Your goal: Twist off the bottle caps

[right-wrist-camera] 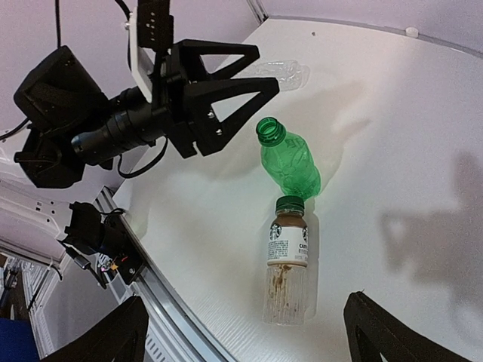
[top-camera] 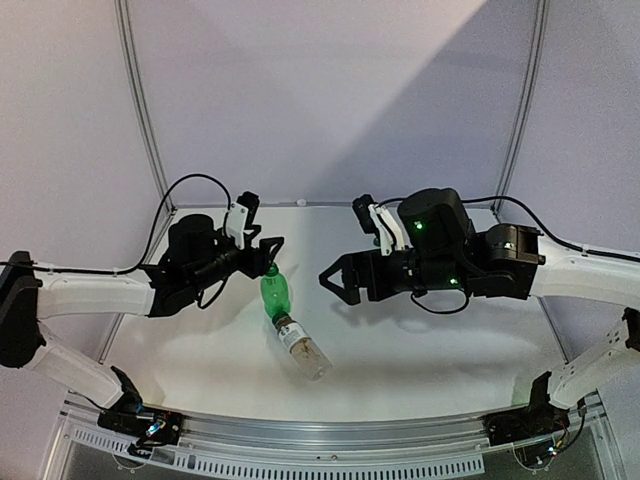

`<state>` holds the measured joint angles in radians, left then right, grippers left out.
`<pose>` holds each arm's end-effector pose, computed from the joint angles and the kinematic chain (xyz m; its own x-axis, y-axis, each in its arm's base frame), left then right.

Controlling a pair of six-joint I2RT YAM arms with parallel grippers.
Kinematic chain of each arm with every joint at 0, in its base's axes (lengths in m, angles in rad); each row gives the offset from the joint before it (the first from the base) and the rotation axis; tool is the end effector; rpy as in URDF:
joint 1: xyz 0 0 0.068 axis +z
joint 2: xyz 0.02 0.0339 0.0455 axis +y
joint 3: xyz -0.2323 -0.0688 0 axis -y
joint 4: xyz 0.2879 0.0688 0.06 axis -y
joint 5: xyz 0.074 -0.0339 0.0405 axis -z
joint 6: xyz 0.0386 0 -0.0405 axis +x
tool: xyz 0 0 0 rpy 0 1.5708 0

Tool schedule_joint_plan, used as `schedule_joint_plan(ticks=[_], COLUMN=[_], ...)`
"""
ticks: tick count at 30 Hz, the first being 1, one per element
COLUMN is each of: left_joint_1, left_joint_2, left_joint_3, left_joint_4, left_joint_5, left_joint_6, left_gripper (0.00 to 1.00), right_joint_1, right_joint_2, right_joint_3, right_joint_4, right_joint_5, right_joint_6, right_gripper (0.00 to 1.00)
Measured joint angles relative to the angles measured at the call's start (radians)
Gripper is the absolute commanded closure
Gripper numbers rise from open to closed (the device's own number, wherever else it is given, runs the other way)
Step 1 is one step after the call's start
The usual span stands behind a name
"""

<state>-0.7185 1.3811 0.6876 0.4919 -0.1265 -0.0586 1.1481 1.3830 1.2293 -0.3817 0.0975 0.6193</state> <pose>0.2636 -0.2241 0.1813 -0.1833 0.0831 -0.9795 0.5502 0.8344 -0.0322 0.1540 0.3332 0.2996 -0.6773 -0.0976 -0.7292 -0.5896 0.6647 0.4588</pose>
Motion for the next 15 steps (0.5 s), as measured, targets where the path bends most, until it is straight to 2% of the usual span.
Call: schedule_joint_plan(ticks=[1,2,15], left_joint_1=[-0.001,-0.002,-0.003], left_joint_2=[-0.018,-0.035,-0.299], left_joint_3=[-0.001,-0.002,-0.032], left_joint_4=[-0.006,-0.011,-0.229], left_joint_5=[-0.005,-0.011,-0.064], left_joint_6=[-0.001,0.000,-0.028], left_gripper=[0.03,0.01,0.01], right_joint_1=[0.000,0.000,0.000], right_joint_2=[0.000,0.000,0.026], right_joint_3=[0.000,0.000,0.002], right_joint_4=[0.000,-0.001,0.001], right_joint_5=[0.000,0.000,0.000], right_joint_6=[0.000,0.000,-0.007], right_gripper=[0.08,0.08,0.08])
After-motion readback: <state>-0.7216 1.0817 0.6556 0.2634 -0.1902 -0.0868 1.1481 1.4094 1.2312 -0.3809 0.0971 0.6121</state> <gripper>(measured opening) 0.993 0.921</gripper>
